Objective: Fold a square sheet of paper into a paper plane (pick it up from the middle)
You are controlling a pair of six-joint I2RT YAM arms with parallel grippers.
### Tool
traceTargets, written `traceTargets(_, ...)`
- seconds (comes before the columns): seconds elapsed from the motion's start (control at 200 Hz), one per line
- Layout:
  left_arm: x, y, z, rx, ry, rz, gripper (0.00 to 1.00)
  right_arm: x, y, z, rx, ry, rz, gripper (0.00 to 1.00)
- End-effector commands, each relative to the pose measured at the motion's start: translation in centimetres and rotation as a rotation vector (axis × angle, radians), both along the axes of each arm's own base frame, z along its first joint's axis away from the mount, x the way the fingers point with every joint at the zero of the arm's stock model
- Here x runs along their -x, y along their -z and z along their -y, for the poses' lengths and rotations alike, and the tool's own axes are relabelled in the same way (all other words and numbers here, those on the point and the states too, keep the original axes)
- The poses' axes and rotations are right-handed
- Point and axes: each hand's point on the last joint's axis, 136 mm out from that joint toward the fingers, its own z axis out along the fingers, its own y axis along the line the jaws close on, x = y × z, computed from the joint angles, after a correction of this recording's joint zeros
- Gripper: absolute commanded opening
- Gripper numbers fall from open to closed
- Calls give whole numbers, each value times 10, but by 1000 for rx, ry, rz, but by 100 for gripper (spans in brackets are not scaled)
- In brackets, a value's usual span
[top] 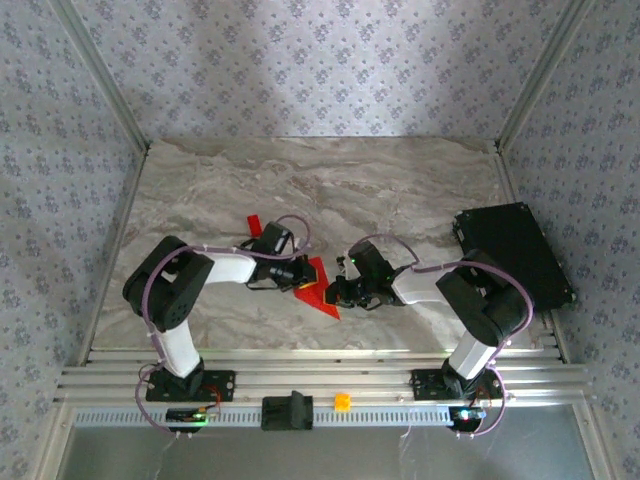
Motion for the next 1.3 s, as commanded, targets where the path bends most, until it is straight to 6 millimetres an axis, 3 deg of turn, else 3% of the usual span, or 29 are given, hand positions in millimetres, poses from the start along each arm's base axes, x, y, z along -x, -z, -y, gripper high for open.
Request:
traceTargets(0.0,-27,22,-36,-105,-80,16,8,39,56,46,218,17,-168,0)
traceTargets(0.23,-54,18,-68,-128,-165,14,8,41,59,48,218,22,-174,0)
traceTargets(0.535,-75,3,-77,-164,-197,41,7,42,59,47,211,16,-177,0)
traceTargets(0.775,-73,-50,-72,-118,-215,140,9,39,55,47,206,25,-168,0)
traceTargets(0.9,-54,-67,-49,-82,-151,177,11,37,55,46,204,28,-166,0)
traceTargets(0.984,-34,-62,-25,-67,-76,171,11,37,54,46,203,31,-168,0)
traceTargets(1.094,-13,-41,-3,-70,-6,139,10,35,53,45,197,31,-164,0)
traceTargets(1.299,-5,2,-4,-123,-4,69,8,32,48,41,178,35,-156,0)
